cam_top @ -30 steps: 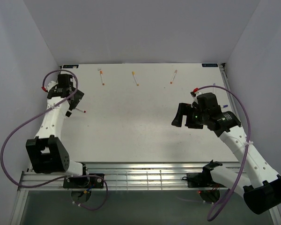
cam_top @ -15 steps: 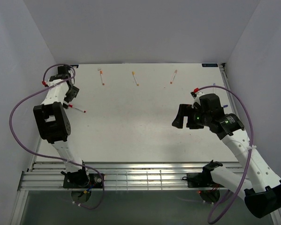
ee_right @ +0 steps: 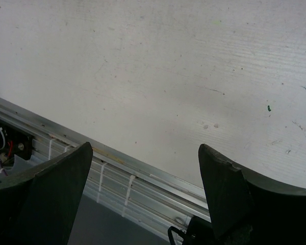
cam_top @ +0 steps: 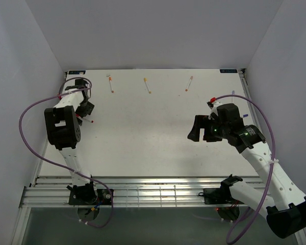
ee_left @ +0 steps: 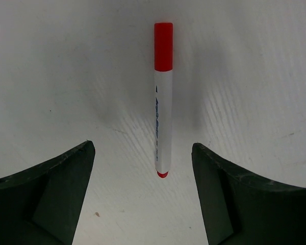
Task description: Open the pen caps
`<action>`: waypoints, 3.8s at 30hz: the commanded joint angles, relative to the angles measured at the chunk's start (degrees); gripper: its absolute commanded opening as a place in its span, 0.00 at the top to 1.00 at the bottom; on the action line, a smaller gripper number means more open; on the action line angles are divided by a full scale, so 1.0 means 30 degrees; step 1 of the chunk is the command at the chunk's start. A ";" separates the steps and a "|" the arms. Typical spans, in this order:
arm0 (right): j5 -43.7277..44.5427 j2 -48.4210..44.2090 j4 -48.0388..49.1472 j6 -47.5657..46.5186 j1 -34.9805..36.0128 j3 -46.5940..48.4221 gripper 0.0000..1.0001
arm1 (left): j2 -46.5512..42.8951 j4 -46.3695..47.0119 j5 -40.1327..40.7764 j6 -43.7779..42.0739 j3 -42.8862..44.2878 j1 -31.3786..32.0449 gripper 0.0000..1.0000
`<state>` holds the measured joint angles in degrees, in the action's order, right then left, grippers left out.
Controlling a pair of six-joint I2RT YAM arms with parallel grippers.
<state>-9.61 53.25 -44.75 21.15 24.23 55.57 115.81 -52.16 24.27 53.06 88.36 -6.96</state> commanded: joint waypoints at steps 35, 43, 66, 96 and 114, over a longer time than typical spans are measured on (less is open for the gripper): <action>-0.0517 -0.0057 0.0736 -0.0779 -0.0019 -0.0037 0.10 | -0.5814 0.1654 -0.0735 -0.2595 -0.4022 0.3312 1.00; -0.3531 0.1172 0.2932 -0.0195 -0.0019 -0.0798 0.10 | -1.1497 0.4461 -0.6235 -0.5233 -0.6620 0.8261 1.00; -0.8518 0.6825 1.7640 0.6515 0.3084 -0.1152 0.17 | -2.3076 1.4516 -1.7232 -0.2891 -1.8437 1.3452 0.96; -0.7258 0.8325 1.9985 0.7746 0.5488 -0.1500 0.92 | -2.1934 1.4370 -1.5855 -0.2890 -1.6972 1.5329 1.00; -0.8164 0.7765 2.2706 0.9971 0.5459 -0.2703 0.92 | -2.1846 1.6038 -1.7170 -0.3066 -1.8289 1.5329 0.13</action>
<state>-32.38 77.32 18.22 49.54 40.51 47.86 50.48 -6.92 -24.62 44.16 34.68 39.11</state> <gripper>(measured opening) 0.200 0.867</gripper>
